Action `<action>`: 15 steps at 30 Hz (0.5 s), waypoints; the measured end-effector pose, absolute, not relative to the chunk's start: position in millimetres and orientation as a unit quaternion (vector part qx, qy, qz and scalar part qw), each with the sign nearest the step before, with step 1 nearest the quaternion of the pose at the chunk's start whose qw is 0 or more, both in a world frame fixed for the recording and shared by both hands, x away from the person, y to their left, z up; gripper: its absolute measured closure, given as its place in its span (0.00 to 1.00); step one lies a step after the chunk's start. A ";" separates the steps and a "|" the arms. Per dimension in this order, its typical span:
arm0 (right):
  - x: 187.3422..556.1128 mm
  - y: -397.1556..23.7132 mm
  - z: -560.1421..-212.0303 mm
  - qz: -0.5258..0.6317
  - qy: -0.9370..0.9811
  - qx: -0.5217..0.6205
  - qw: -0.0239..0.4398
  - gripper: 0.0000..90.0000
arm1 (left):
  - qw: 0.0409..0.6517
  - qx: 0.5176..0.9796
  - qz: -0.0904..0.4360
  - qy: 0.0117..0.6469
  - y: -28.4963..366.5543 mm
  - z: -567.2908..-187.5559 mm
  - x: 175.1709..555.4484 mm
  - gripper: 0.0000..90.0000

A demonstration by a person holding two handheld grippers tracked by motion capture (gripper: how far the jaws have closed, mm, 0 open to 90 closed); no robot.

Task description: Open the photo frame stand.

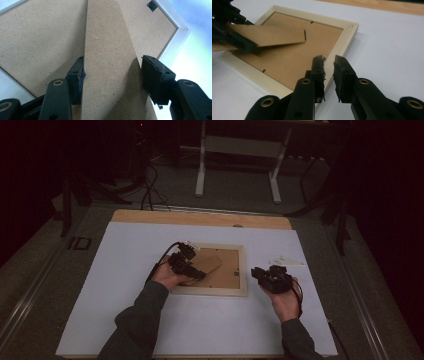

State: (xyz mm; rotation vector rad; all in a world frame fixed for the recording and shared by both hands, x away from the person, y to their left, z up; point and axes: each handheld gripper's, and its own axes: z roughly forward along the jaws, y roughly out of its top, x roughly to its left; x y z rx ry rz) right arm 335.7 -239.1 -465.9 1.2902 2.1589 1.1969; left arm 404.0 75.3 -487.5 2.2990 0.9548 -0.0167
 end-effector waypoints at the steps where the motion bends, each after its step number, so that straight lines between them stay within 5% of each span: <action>1: 337.1 -238.2 -463.8 0.422 0.764 0.454 0.179 0.86 | 0.320 0.875 -0.002 0.362 74.8 -486.9 402.8 0.47; 15: 349.0 -237.6 -442.2 0.408 0.775 0.440 0.196 0.86 | 0.323 0.879 0.052 0.348 70.2 -479.4 384.9 0.47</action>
